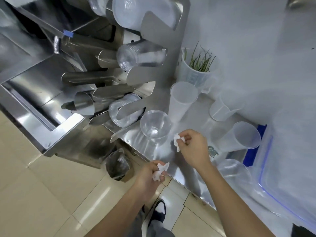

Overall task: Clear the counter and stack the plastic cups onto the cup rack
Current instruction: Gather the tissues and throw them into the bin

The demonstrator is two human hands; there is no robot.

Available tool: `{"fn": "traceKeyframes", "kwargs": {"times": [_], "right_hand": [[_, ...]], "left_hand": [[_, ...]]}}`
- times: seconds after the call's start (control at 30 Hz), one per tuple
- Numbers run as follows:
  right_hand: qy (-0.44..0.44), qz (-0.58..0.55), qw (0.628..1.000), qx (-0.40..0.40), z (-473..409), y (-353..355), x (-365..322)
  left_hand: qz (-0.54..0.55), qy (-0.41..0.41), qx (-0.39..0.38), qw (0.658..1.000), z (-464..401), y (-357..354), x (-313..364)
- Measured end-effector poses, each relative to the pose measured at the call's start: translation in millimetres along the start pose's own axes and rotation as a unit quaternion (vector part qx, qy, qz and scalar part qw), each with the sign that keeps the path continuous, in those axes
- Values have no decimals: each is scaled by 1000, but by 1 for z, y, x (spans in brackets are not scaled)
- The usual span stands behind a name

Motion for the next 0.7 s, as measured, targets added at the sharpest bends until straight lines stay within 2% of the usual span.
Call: {"fn": "traceKeyframes", "kwargs": {"times": [0.13, 0.37, 0.47, 0.57, 0.7], "right_hand": [[18, -124, 992, -7, 39, 10, -6], [50, -159, 986, -10, 81, 11, -35], [71, -172, 982, -35, 97, -4, -57], [100, -153, 981, -59, 112, -26, -79], [125, -49, 988, -76, 123, -54, -91]], "left_hand": [[71, 24, -34, 997, 17, -1, -1], [146, 27, -56, 987, 32, 1, 6], [118, 2, -90, 989, 38, -1, 15], [107, -14, -116, 987, 46, 0, 23], [184, 79, -126, 972, 51, 8, 28]]}}
Point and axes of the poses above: each hand's wrist, its own z-axis away from the middle knuckle, its own y-axis out of the back of the hand, x = y × z, the point moved 8 cm from there along -z, towards the middle knuckle, and after that the axes turned 4 degrees about z, right-handed, at the moved point
